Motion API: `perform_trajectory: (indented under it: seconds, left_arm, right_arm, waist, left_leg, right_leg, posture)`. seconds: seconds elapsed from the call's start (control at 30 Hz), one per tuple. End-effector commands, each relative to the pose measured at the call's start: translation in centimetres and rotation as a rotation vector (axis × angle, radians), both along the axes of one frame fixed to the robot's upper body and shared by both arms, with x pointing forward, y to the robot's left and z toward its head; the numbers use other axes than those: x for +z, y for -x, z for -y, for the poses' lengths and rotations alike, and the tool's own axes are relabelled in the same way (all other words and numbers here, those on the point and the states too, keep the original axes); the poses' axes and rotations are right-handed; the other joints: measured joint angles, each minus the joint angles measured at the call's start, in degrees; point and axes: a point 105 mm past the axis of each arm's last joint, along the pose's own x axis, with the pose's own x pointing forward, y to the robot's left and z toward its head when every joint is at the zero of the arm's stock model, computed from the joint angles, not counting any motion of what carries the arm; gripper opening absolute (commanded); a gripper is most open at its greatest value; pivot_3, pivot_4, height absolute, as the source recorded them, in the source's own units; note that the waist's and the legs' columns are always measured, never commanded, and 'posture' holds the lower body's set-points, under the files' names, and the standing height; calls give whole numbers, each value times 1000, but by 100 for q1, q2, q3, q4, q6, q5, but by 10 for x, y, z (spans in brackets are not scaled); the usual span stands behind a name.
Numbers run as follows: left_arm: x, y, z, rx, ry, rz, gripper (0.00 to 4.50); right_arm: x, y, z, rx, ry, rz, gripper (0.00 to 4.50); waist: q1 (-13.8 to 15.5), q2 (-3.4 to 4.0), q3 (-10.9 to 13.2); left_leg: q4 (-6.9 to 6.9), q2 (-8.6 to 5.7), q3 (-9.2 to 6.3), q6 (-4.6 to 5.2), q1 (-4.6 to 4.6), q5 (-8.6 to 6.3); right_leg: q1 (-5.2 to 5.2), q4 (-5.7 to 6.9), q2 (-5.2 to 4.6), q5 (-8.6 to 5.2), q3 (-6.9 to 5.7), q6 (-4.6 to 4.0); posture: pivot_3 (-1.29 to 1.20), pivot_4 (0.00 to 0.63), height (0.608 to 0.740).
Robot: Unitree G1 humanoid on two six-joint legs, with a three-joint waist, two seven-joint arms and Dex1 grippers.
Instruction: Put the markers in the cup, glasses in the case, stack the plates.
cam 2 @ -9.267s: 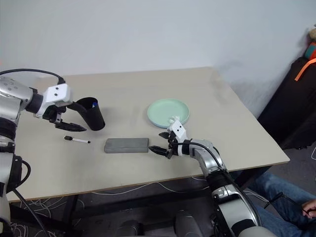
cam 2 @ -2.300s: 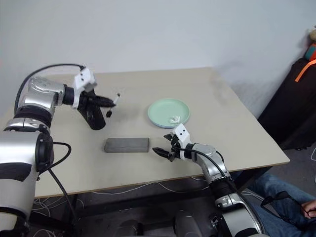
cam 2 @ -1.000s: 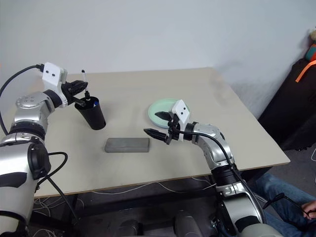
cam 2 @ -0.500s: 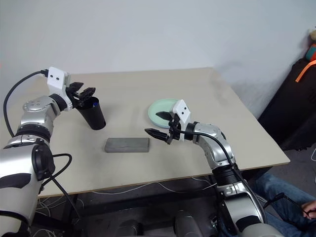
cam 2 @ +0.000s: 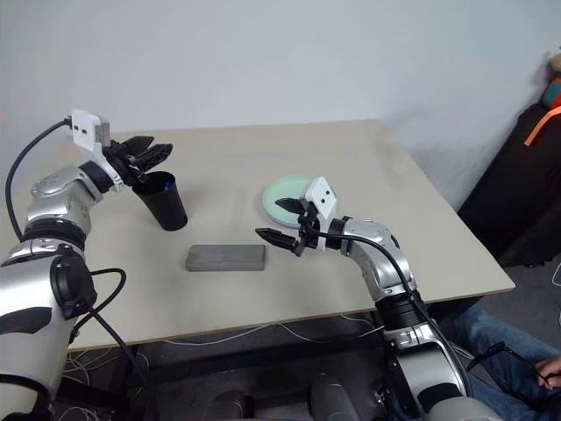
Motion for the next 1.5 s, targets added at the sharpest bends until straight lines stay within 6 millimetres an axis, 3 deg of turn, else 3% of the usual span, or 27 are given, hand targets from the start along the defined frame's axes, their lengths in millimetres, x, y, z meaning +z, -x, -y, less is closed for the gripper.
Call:
perform_trajectory:
  seconds: [0.03, 0.13, 0.37, 0.63, 0.87, 1.13, 1.5]
  left_arm:
    - [29, 13, 8, -142, -35, 69, 2727]
    - [26, 20, 11, -188, -51, 65, 2727]
    - [7, 36, 14, -113, -69, 102, 2727]
    - [-64, 79, 16, 3, -85, 22, 2727]
    - [-96, 110, 13, 88, -68, -29, 2727]
    - [-102, 116, 18, 117, -71, -41, 2727]
    - [-106, 120, 29, 128, -37, -48, 2727]
  right_arm:
    - [17, 1, -3, 15, -30, 57, 4452]
    - [15, 1, -3, 15, -28, 52, 4452]
    - [4, -3, 5, -55, -4, 33, 4452]
    - [-26, 2, 41, -211, 5, -64, 4452]
    - [-39, 7, 85, -318, 38, -115, 4452]
    - [-39, -3, 114, -373, 83, -115, 4452]
    - [-43, -1, 121, -395, 97, -124, 4452]
  waist:
    - [-11, 0, 0]
    - [-15, 1, 1]
    - [-12, 4, 1]
    - [6, 4, -1]
    - [4, 5, 1]
    - [1, 6, 1]
    - [-7, 8, 2]
  left_leg:
    - [0, 0, 0, 0, 0, 0]
    - [-1, 0, 0, 0, 1, 0]
    - [-6, 4, -1, 1, 4, 1]
    - [-11, 3, 3, -1, 3, 0]
    - [-10, 3, 5, -3, 12, -1]
    - [-9, 0, 6, -20, 14, -12]
    - [-14, 0, 9, -4, 6, -2]
  right_leg:
    - [0, 0, 0, 0, 0, 0]
    - [0, 0, 0, 0, 1, -1]
    - [-2, 3, 0, 0, 1, -1]
    - [2, -7, -5, -1, 1, -3]
    - [1, -4, -5, -9, 1, -19]
    - [2, -6, -7, -8, 1, -21]
    - [0, -24, -6, -9, 3, -22]
  posture:
    - [0, 0, 740]
    - [0, 0, 740]
    - [0, 0, 740]
    - [0, 0, 740]
    - [0, 0, 740]
    - [0, 0, 740]
    - [0, 0, 740]
